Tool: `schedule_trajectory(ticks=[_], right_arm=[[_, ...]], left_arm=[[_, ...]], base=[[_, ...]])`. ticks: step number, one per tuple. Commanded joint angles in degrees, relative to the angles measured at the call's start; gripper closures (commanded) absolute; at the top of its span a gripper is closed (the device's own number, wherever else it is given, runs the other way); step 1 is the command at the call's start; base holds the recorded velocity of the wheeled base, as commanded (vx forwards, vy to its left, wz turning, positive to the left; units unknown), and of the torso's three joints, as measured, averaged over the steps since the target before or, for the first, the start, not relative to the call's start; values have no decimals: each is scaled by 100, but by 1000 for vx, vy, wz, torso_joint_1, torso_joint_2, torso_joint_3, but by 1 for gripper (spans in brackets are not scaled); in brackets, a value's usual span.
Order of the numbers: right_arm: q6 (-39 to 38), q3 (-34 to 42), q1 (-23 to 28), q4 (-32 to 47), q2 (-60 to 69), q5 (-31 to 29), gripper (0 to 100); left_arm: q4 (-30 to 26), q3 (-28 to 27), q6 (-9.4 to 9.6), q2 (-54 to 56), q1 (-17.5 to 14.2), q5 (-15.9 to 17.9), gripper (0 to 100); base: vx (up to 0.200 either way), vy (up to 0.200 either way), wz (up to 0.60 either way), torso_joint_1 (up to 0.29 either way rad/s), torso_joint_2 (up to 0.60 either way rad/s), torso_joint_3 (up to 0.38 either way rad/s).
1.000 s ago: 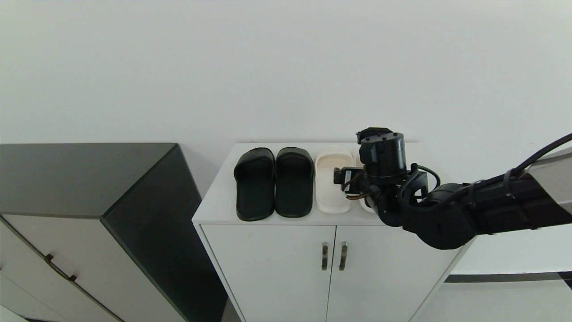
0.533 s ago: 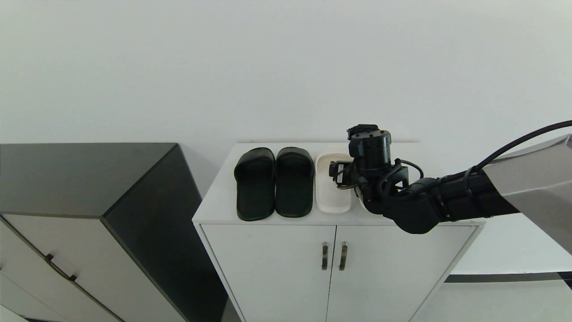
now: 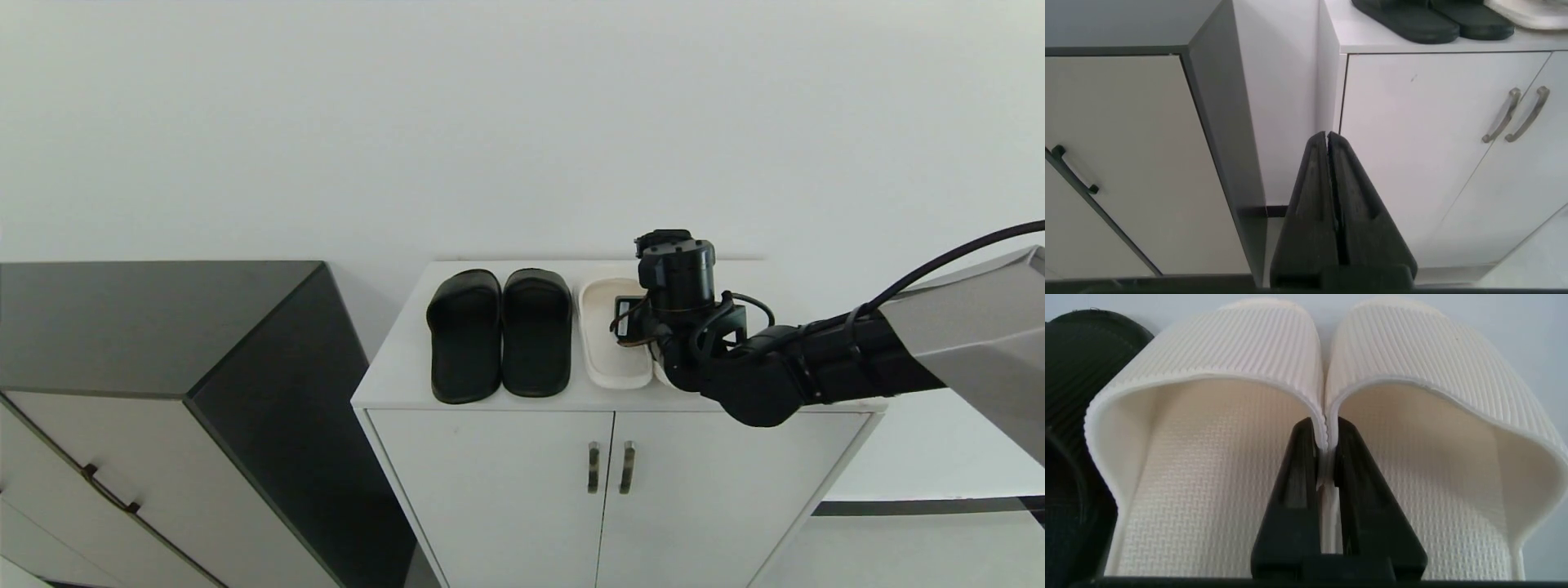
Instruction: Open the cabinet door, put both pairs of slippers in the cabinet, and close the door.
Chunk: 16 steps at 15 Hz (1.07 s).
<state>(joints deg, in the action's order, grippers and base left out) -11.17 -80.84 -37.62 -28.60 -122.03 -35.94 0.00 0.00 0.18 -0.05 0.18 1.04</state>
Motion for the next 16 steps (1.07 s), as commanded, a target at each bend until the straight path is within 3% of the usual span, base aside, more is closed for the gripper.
schedule_trajectory(ticks=[1,9,12,13,16], right_arm=[[88,288,-17,-14,434,-1,100],[115,2133,-430,-339,2034,606,100],[159,3197,-571,-392,2922,1511,100],[282,3751,-650,-410,3414,2091,100],[299,4269,-800,-392,3994,2935,100]], left_arm=[[0,0,-1,-4,-1,2,100],[0,0,-1,-4,-1,2,100],[0,0,8,-4,-1,2,100],[0,0,8,-4,-1,2,100],[0,0,8,-4,-1,2,100]], base=[[0,0,0,0,0,0],[0,0,0,0,0,0],[0,0,0,0,0,0],[0,0,0,0,0,0],[0,0,0,0,0,0]])
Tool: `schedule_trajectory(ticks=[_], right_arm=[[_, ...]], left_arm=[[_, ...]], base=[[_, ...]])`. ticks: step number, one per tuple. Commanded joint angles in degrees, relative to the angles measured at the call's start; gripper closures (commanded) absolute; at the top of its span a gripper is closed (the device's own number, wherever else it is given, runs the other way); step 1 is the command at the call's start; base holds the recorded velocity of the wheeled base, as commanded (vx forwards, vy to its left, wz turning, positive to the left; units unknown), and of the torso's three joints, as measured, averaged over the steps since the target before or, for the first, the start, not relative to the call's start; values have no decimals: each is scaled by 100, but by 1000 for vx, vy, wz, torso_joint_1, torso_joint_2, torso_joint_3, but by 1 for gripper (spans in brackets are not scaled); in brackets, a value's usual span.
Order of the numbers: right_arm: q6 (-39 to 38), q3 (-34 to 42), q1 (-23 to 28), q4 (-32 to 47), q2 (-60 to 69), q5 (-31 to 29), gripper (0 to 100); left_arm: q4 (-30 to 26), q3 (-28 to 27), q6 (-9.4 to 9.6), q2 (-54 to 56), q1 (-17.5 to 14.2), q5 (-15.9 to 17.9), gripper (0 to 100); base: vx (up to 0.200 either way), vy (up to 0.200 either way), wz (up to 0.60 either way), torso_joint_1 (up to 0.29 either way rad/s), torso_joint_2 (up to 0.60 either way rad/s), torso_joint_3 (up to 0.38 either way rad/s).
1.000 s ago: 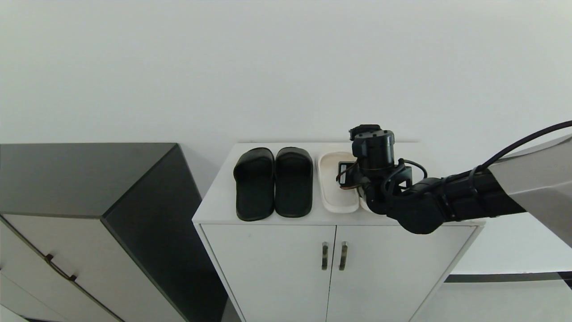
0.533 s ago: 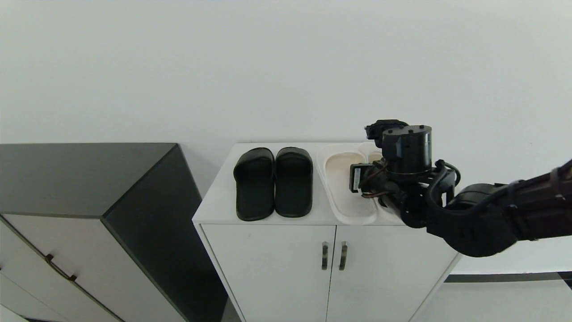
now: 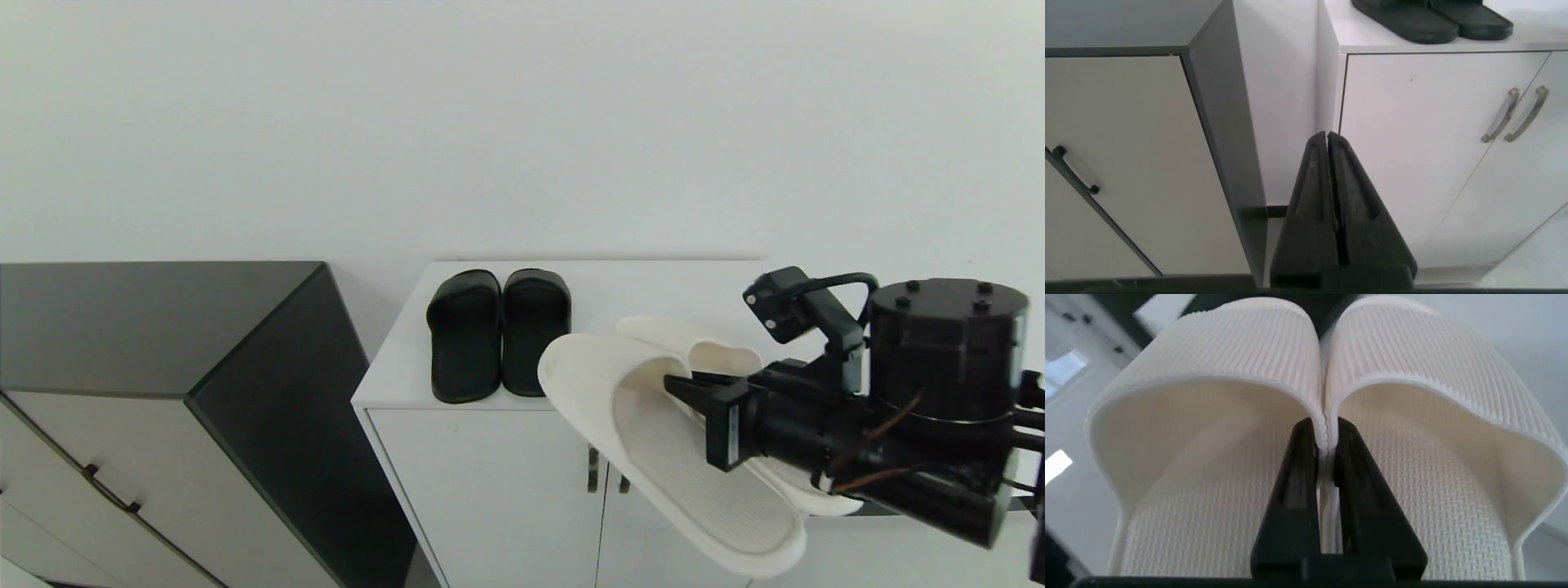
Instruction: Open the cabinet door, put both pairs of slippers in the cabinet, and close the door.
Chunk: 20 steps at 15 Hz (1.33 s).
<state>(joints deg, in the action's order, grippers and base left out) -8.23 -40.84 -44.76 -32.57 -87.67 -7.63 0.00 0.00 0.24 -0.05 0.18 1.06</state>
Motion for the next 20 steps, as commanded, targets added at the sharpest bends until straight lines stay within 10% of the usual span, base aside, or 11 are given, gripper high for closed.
schedule_trajectory(ticks=[1,20], right_arm=[[41,278,-155,5,576,113,100],[32,454,-164,-21,312,139,100]], left_arm=[[0,0,2,-4,-1,-1,100],[0,0,2,-4,-1,-1,100]], base=[[0,0,0,0,0,0],[-63,0,0,1,1,0]])
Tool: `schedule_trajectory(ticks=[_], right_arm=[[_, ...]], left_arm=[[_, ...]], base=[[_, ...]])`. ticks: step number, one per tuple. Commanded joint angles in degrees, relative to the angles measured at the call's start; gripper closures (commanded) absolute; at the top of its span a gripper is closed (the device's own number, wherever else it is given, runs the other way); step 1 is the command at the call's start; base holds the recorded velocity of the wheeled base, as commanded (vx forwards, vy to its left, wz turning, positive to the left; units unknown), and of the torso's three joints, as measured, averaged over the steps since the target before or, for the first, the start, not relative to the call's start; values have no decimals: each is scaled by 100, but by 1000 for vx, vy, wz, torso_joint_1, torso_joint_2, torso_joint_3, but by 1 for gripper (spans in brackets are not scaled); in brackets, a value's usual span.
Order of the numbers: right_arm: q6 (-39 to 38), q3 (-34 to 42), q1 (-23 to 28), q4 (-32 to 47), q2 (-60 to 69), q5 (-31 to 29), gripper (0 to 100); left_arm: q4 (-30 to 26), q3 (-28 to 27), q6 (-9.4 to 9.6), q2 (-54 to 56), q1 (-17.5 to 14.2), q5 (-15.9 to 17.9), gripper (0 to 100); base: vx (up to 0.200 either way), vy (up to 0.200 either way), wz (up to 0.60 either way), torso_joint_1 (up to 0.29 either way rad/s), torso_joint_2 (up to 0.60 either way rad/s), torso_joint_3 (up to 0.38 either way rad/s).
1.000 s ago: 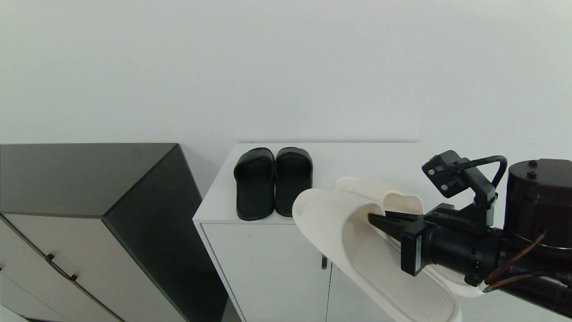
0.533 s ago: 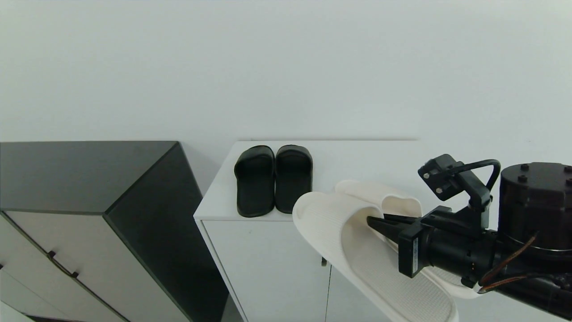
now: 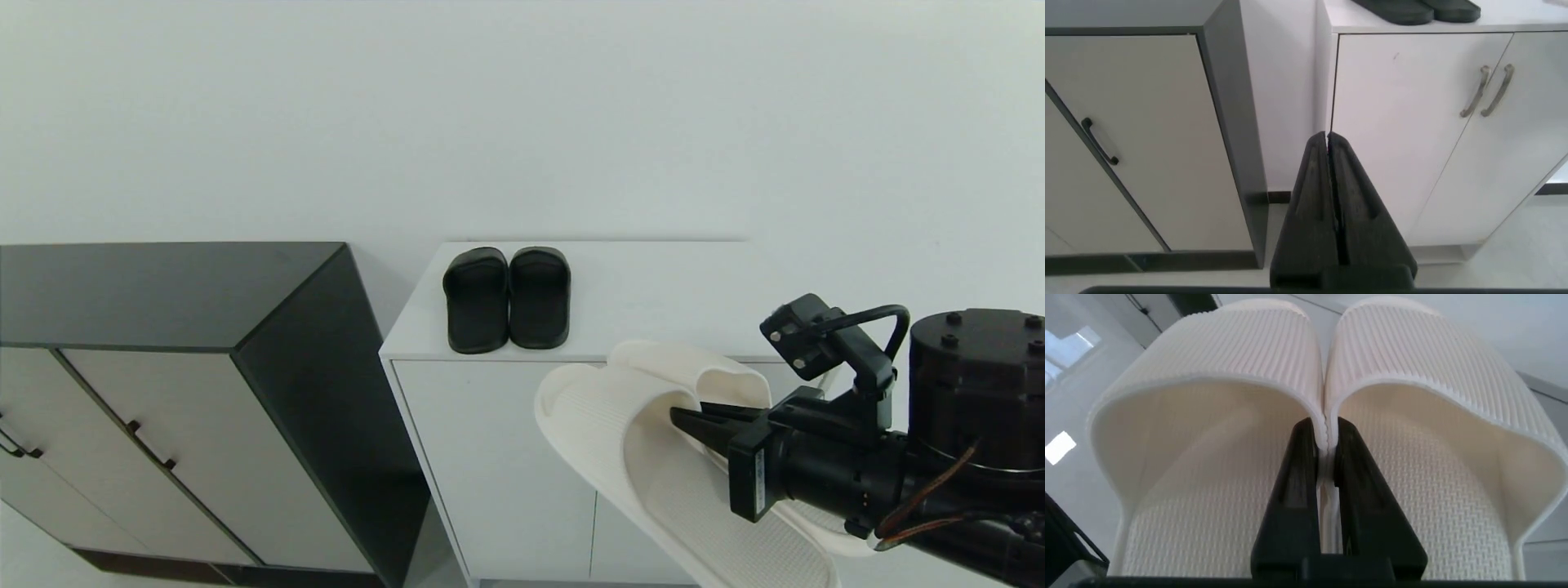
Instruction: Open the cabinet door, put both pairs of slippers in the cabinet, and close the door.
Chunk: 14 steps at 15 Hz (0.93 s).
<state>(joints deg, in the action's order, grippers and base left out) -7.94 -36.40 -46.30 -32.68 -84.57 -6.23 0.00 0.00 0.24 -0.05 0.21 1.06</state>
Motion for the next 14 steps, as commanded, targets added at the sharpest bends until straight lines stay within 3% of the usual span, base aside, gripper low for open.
schedule_trajectory(ticks=[1,9,14], right_arm=[[3,10,-19,-10,2,-1,100],[73,186,-292,-1,160,16,100],[73,248,-415,-1,256,8,100]], left_arm=[[0,0,2,-4,-3,-1,100],[0,0,2,-4,-3,-1,100],[0,0,2,-4,-3,-1,100]], base=[[0,0,0,0,0,0],[0,0,0,0,0,0],[0,0,0,-180,436,247]])
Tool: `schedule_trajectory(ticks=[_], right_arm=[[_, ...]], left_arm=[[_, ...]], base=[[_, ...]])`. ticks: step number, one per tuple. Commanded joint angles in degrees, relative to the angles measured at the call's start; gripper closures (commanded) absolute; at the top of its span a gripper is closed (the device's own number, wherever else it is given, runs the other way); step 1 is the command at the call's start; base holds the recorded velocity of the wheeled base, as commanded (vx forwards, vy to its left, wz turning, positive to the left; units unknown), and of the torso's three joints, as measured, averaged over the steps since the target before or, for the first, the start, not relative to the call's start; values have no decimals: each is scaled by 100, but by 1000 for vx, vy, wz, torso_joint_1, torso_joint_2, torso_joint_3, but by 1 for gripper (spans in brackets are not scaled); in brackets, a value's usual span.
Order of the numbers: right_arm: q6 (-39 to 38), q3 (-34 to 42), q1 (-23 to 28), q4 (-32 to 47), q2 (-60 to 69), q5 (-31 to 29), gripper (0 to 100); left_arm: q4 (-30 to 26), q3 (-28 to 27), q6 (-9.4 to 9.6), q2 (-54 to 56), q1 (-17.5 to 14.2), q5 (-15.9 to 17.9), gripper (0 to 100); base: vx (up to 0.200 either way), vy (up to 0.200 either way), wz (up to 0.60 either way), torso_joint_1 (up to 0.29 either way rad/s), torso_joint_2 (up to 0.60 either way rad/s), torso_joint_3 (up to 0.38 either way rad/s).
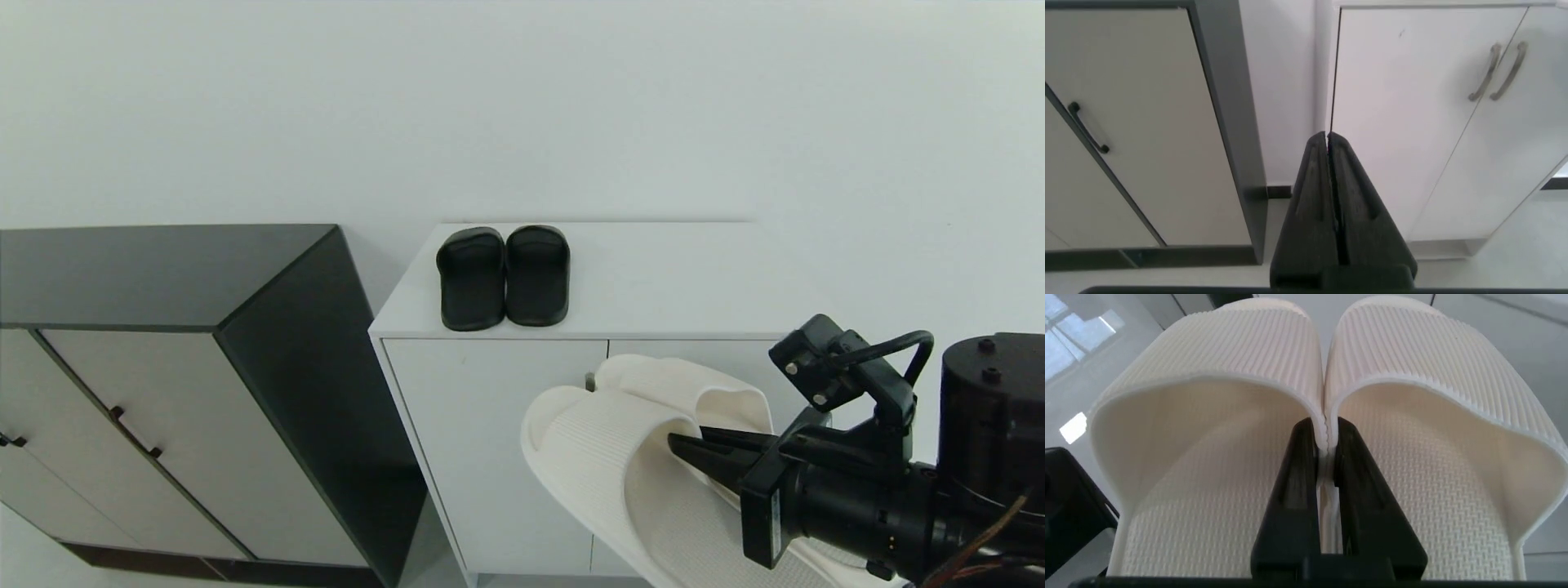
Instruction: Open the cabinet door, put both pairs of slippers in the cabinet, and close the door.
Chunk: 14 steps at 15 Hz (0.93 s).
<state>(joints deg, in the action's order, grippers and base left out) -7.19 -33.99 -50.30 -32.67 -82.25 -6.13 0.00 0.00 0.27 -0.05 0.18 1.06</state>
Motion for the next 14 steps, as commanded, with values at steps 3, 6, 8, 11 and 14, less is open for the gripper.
schedule_trajectory(ticks=[3,6,8,11,14], right_arm=[[7,85,-15,-2,25,7,100],[7,94,-15,-2,7,7,100],[7,94,-24,-2,16,7,100],[7,94,-24,-2,-10,7,100],[7,103,-41,-2,-28,7,100]], left_arm=[[0,0,0,-4,-1,-1,100],[0,0,0,-4,-1,-1,100],[0,0,8,-4,-1,-1,100],[0,0,8,-4,-1,-1,100],[0,0,8,-4,-1,-1,0]], base=[[0,0,0,-219,540,317],[0,0,0,-204,518,308],[0,0,0,-188,510,310],[0,0,0,-178,496,315],[0,0,0,-155,476,317]])
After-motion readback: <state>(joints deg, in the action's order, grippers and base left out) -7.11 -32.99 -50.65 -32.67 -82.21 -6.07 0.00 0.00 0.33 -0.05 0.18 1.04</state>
